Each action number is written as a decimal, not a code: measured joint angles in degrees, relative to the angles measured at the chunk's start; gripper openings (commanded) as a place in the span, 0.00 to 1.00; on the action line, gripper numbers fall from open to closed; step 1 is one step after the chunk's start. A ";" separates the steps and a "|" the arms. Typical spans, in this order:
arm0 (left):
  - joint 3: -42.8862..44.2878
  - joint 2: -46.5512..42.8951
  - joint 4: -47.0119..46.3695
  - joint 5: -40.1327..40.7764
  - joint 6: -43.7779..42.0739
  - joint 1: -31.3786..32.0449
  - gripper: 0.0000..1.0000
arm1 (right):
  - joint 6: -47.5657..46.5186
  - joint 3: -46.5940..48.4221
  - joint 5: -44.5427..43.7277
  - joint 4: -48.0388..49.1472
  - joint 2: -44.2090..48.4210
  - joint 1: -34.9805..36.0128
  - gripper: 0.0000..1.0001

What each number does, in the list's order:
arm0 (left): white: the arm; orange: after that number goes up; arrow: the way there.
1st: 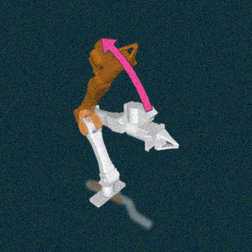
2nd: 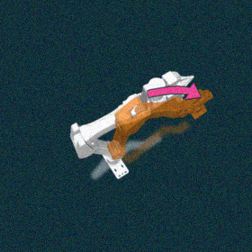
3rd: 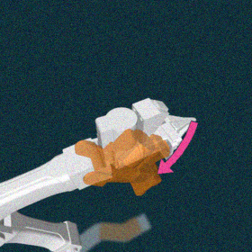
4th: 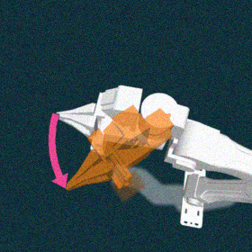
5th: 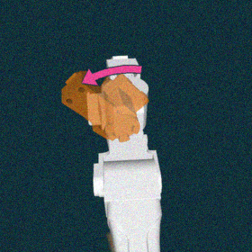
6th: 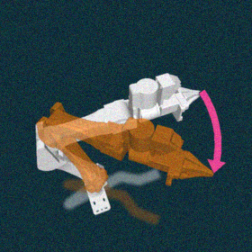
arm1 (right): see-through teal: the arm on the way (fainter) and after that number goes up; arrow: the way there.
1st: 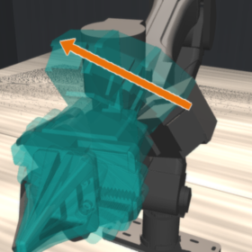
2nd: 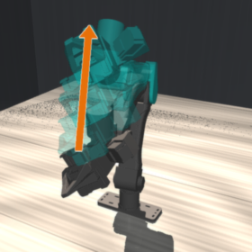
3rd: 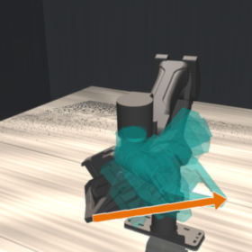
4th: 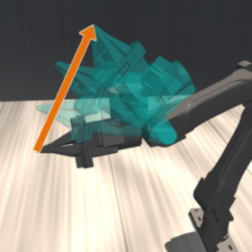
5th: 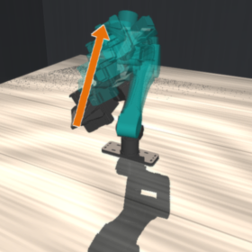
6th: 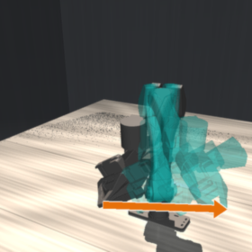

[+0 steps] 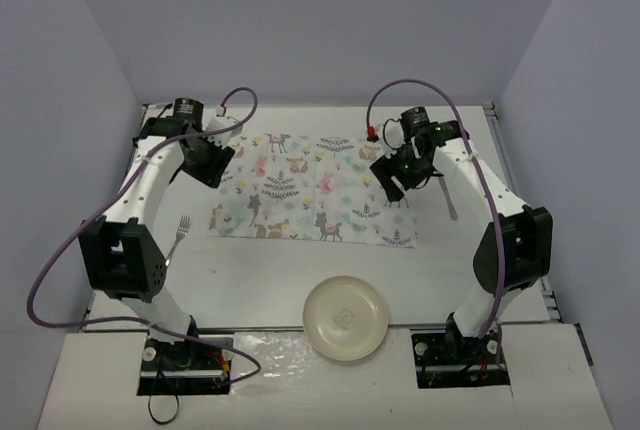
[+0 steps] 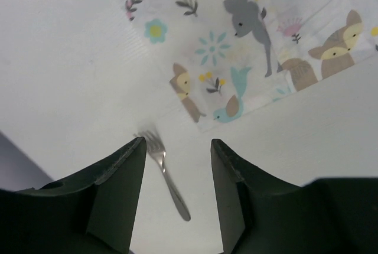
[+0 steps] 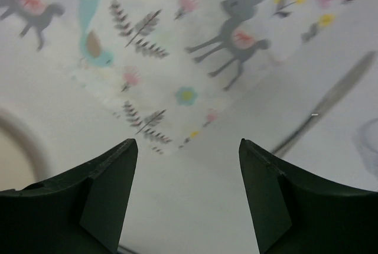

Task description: Set the dinner table for one person

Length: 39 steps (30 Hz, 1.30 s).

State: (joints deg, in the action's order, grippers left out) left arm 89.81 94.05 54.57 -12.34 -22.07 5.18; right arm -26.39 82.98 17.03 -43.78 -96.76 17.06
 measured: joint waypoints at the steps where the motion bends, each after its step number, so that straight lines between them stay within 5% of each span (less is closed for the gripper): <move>1: -1.20 -1.75 0.10 0.93 -0.11 -0.32 0.47 | -0.36 -2.08 2.95 -0.80 -0.31 0.53 0.62; 11: -16.57 -6.88 0.38 3.78 0.05 -1.98 0.47 | -4.78 -8.41 17.92 -5.37 -6.42 11.08 0.59; 27: -17.22 -5.48 1.95 4.73 -0.26 -4.77 0.47 | -8.31 -9.49 19.11 -7.46 -15.82 20.51 0.52; 30: -17.16 -5.15 2.19 4.70 -0.26 -4.77 0.47 | -8.40 -9.49 18.94 -8.15 -17.59 23.85 0.42; 32: -17.00 -5.15 2.24 4.70 -0.28 -4.77 0.47 | -8.64 -9.47 18.98 -8.71 -18.36 25.48 0.05; 39: -16.95 -4.85 2.23 4.72 -0.30 -4.77 0.47 | -9.71 -9.53 18.91 -11.26 -22.05 28.93 0.00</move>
State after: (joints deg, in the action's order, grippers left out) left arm 72.86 89.20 56.80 -7.62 -22.37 0.40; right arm -36.09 73.45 35.94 -55.04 -118.81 45.99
